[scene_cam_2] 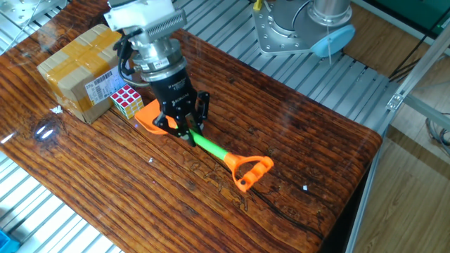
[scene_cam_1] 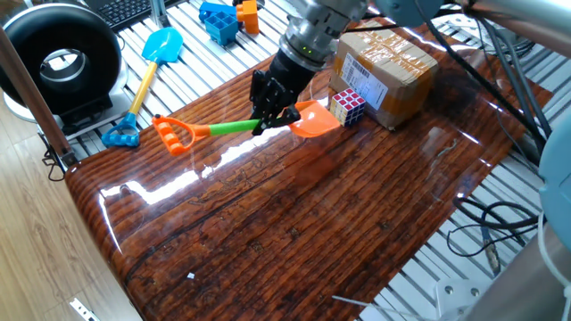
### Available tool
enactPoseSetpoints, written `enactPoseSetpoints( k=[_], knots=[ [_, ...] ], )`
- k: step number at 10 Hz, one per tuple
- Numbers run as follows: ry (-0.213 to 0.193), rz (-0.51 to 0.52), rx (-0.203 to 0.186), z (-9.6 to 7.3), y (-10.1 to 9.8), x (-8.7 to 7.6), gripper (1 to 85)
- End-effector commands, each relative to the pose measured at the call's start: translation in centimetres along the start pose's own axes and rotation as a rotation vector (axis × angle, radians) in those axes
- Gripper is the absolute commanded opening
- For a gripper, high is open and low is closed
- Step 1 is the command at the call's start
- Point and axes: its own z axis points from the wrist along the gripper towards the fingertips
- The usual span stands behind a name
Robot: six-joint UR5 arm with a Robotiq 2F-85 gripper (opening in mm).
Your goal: Use a shovel to scoop up an object
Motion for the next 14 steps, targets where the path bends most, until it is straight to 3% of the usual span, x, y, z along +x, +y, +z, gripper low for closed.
enactPoseSetpoints(
  k=[1,2,4,8,14],
  knots=[
    [-0.069,0.007,-0.004,-0.7,0.1,-0.2,1.0],
    [-0.106,0.017,-0.008,-0.9,0.4,-0.7,1.0],
    [-0.128,0.017,-0.01,-1.2,0.5,-0.7,1.0],
    [-0.131,0.002,-0.01,-1.1,0.5,0.6,1.0],
    [-0.143,-0.011,0.006,0.1,0.0,1.0,1.0]
  ],
)
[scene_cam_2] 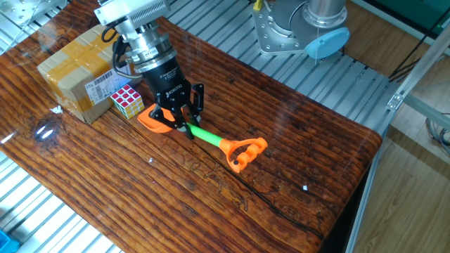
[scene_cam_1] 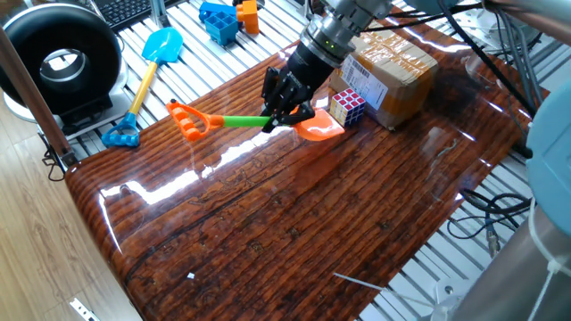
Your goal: Use a shovel to scoop up an object
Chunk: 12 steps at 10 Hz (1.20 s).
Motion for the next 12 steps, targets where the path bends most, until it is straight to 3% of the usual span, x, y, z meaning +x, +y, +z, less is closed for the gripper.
enactPoseSetpoints(
  k=[1,12],
  knots=[
    [-0.02,-0.007,0.017,0.39,-0.61,-0.01,1.0],
    [-0.063,-0.03,0.036,1.14,-1.15,-0.56,1.0]
  ],
)
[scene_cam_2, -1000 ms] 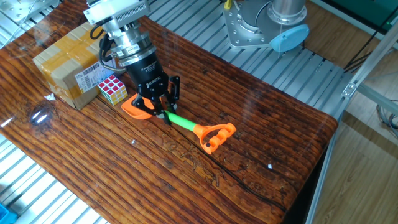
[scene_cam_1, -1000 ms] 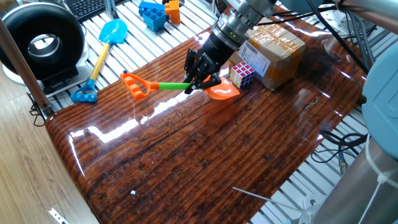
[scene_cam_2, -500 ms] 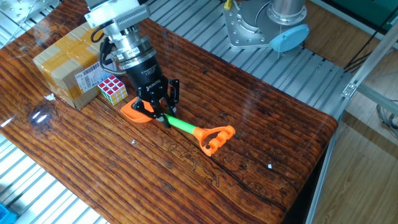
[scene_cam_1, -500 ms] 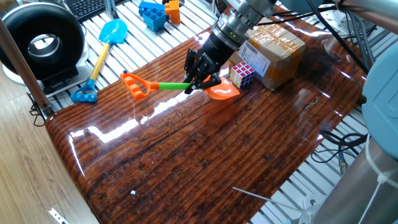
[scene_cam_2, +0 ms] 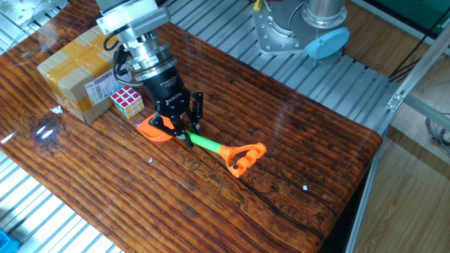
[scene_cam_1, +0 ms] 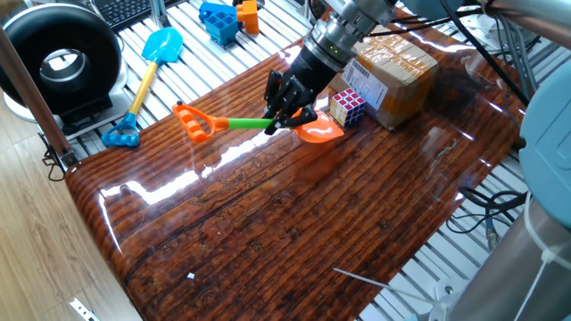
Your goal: Use a shovel to scoop up an object
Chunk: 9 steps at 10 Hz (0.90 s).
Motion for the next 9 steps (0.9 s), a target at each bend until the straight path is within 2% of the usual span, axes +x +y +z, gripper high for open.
enactPoseSetpoints(
  k=[1,4,9],
  knots=[
    [-0.022,0.0,0.012,-0.16,-0.38,-0.54,1.0],
    [-0.037,-0.005,0.016,-0.17,-0.49,-0.94,1.0],
    [-0.033,-0.007,0.019,-0.33,-0.33,-0.67,1.0]
  ],
)
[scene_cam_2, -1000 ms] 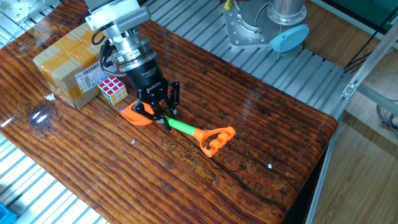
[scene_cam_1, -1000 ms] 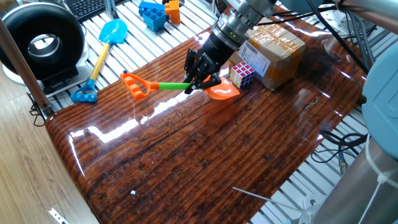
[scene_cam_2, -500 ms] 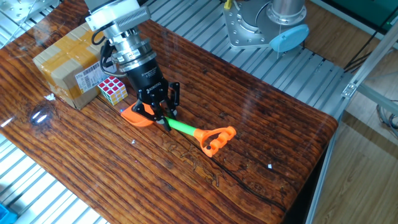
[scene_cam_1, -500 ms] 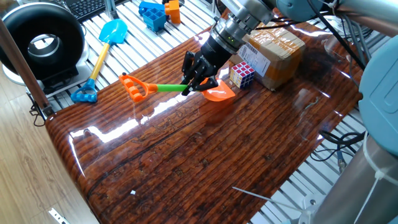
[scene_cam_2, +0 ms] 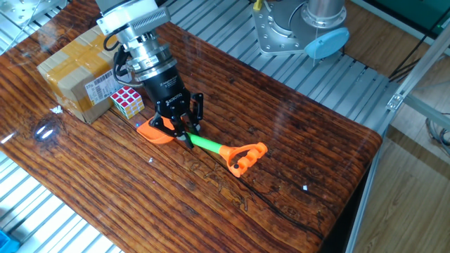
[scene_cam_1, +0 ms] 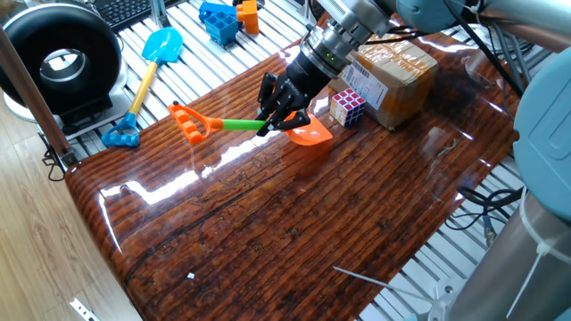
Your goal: Use a shovel to scoop up an object
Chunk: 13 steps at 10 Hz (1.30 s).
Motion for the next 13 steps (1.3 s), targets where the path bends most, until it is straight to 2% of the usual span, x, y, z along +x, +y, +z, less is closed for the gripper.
enactPoseSetpoints(
  k=[1,4,6,7,8,9,10,11,13],
  knots=[
    [-0.013,0.001,0.013,-0.4,-0.2,-0.2,1.0],
    [-0.009,0.003,0.022,-0.3,-0.4,0.0,1.0],
    [-0.004,0.017,0.011,-0.3,-0.1,0.1,1.0],
    [0.026,0.018,0.013,-0.3,-0.1,0.9,1.0],
    [0.029,0.028,0.011,-0.3,-0.1,0.9,1.0],
    [0.05,0.034,0.011,-0.4,-0.1,1.5,1.0],
    [0.092,0.043,0.008,-0.4,0.0,2.6,1.0],
    [0.159,0.056,0.008,-0.7,0.1,4.3,1.0],
    [0.205,0.1,-0.008,-0.9,0.7,5.5,1.0]
  ],
)
